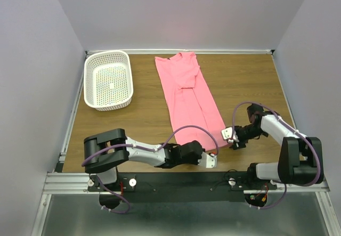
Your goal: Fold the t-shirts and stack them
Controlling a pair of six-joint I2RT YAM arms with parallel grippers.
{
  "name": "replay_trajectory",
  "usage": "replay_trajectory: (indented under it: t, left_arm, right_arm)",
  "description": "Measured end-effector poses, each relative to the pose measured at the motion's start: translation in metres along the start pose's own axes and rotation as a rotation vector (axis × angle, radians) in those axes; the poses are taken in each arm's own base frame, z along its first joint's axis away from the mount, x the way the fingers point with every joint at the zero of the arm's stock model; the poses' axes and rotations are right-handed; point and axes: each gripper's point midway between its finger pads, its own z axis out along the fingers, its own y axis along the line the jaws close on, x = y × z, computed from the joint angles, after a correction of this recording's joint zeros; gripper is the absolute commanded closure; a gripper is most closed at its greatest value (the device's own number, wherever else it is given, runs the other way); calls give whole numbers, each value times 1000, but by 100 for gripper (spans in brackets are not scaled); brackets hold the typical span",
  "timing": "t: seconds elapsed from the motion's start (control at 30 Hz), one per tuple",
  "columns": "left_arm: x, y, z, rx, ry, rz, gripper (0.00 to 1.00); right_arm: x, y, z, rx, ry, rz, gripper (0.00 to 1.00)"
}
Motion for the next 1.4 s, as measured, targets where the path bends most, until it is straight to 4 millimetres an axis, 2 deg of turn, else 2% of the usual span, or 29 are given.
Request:
replay_trajectory:
  t: [0.13,0.23,0.33,0.37,0.4,0.5,0.53,0.7,0.83,0.93,1.0,1.17,1.2,1.4]
  left_arm:
    - [1,-1,-1,3,4,2,80]
    - [1,-1,-1,5,5,7,82]
    - [2,-1,-3,6,5,10,87]
    - [2,-1,-4,6,3,12,88]
    - [2,-1,-6,7,-1,13,89]
    - [2,-2,-10,13,-14,18,96]
    - [1,-2,-12,15,-19,19,98]
    - [-5,-2,-18,29,-58,42,100]
    - [-13,6,-26,32,-107,50,100]
    - [-14,24,-32,23,-141,33,100]
    - [-8,44,-34,3,-150,16,100]
    - [4,102,-37,-62,-159,-10,100]
    - [7,119,-37,-78,-161,-14,100]
    - [32,201,-35,-169,-150,-39,100]
  right_arm:
    - [5,2,4,-5,5,19,46]
    - [5,3,6,1,0,40,53]
    - [5,2,7,13,-5,54,66]
    - [5,1,8,16,-7,56,75]
    - [5,0,8,20,-9,53,79]
    - [6,-1,9,28,-8,56,87]
    - [6,-2,9,32,-8,58,98]
    - [6,-6,8,51,-6,55,99]
    - [0,-10,4,55,-24,81,100]
    - [-10,-34,-10,89,-45,75,99]
    - [-17,-55,-20,117,-71,82,99]
    - [-29,-113,-39,161,-139,136,100]
    - [-32,-125,-41,169,-150,157,100]
    - [-39,-207,-29,172,-187,218,100]
